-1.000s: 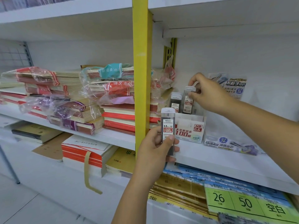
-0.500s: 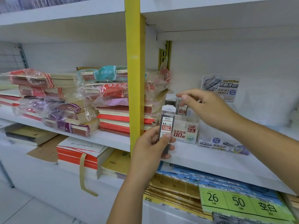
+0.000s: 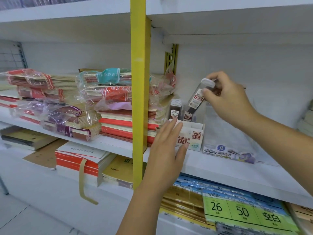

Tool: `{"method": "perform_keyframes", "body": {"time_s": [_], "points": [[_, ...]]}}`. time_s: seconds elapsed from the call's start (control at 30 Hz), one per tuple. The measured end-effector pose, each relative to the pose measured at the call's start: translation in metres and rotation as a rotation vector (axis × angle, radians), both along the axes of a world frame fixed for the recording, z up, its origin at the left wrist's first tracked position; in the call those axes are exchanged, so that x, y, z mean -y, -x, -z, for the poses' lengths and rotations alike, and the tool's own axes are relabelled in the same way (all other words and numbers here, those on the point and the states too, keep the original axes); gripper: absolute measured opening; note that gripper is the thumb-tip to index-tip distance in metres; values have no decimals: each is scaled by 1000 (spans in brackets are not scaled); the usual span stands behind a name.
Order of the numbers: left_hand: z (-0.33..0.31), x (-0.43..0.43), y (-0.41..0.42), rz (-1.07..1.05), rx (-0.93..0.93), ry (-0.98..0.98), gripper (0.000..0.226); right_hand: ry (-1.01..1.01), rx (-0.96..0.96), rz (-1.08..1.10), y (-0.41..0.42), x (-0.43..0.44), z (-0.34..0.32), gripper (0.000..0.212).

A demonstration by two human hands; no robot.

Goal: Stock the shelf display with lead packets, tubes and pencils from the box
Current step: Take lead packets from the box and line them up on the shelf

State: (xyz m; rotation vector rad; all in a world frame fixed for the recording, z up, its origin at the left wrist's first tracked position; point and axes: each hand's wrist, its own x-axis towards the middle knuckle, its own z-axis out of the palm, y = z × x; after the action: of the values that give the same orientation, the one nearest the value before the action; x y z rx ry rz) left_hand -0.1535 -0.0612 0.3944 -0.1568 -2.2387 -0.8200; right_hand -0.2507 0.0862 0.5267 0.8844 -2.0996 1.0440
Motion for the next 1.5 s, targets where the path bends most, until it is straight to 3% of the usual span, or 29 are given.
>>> {"method": "perform_keyframes", "body": {"time_s": [0.13, 0.33, 0.5, 0.63, 0.77, 0.9, 0.97, 1.07, 1.2, 1.3, 1.4, 1.5], "points": [[11, -3, 8, 14, 66, 85, 59, -302, -69, 106, 13, 10, 15, 18], [15, -2, 10, 6, 50, 102, 59, -337, 58, 95, 30, 21, 17, 30], [14, -3, 9, 26, 34, 72, 59, -505, -109, 289, 42, 28, 16, 22], [13, -3, 5, 45, 38, 64, 59, -524, -66, 346, 40, 25, 15, 31], [12, -9, -12, 7, -37, 52, 53, -303, -71, 215, 7, 2, 20, 31], [32, -21, -50, -57, -173, 91, 34, -67, -118, -19, -68, -41, 61, 23], [57, -28, -72, -31, -78, 119, 33, 4, -33, -113, -105, -64, 102, 19], [118, -34, -102, 26, 179, 142, 30, 68, 249, -145, -141, -87, 184, 19], [217, -47, -141, 49, 628, -44, 37, -70, 811, -62, -164, -102, 306, 17], [284, -59, -165, -2, 938, -180, 49, -214, 1079, 11, -175, -110, 391, 16], [330, -68, -179, 7, 1198, -295, 59, -344, 1260, 35, -187, -115, 451, 35], [357, -69, -185, 51, 1325, -329, 61, -493, 1326, 20, -188, -118, 487, 60]]}}
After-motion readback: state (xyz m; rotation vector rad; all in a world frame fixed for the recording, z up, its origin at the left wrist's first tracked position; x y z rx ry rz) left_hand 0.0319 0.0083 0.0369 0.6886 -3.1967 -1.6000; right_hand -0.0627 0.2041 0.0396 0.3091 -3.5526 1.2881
